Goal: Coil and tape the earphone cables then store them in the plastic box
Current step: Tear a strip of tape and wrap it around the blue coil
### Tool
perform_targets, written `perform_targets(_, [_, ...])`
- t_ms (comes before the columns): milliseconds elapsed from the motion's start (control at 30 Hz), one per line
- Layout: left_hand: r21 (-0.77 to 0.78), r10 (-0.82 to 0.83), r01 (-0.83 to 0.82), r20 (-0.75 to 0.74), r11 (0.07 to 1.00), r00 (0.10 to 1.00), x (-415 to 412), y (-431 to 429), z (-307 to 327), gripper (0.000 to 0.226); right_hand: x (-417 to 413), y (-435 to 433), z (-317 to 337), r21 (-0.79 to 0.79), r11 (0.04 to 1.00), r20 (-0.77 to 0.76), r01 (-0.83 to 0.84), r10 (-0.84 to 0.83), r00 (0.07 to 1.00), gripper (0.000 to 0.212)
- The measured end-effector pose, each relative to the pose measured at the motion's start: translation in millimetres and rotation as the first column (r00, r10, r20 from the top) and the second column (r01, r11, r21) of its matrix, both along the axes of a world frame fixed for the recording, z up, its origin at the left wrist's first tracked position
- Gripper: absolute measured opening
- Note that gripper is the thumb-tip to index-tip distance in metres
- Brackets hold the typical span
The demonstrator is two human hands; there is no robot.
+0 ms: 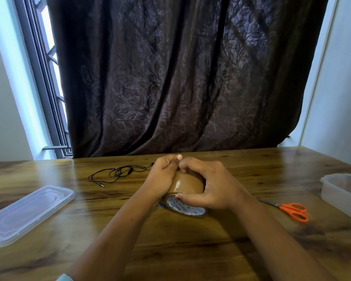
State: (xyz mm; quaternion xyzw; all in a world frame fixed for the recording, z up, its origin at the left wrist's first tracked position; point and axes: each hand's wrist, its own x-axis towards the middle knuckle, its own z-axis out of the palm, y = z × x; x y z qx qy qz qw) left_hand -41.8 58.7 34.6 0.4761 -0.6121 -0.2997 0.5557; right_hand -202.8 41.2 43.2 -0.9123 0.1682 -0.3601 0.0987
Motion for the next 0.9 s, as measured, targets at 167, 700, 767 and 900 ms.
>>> perform_targets(167, [0.036, -0.014, 0.013, 0.049, 0.999, 0.999, -6.3, 2.7, -1.8, 0.036, 3.7, 1.6, 2.5, 0.170, 0.985, -0.107, 0.005, 0.014, 0.994, 0.041])
perform_targets(700, [0.076, -0.004, 0.001, 0.032, 0.997, 0.999, -10.3, 7.1, 0.7, 0.040, 0.4, 2.8, 0.8, 0.188, 0.982, -0.078, 0.027, -0.013, 0.997, 0.043])
perform_targets(767, [0.078, 0.005, -0.007, 0.027, 0.997, 1.000, -9.5, 6.0, 0.2, 0.039, 0.4, 2.7, -0.4, 0.174, 0.984, -0.059, 0.031, -0.021, 0.998, 0.043])
perform_targets(900, [0.092, 0.015, -0.016, 0.012, 0.996, 1.000, -9.1, 5.7, -0.3, 0.037, -0.2, 2.9, -0.9, 0.173, 0.985, -0.054, 0.026, -0.017, 0.998, 0.042])
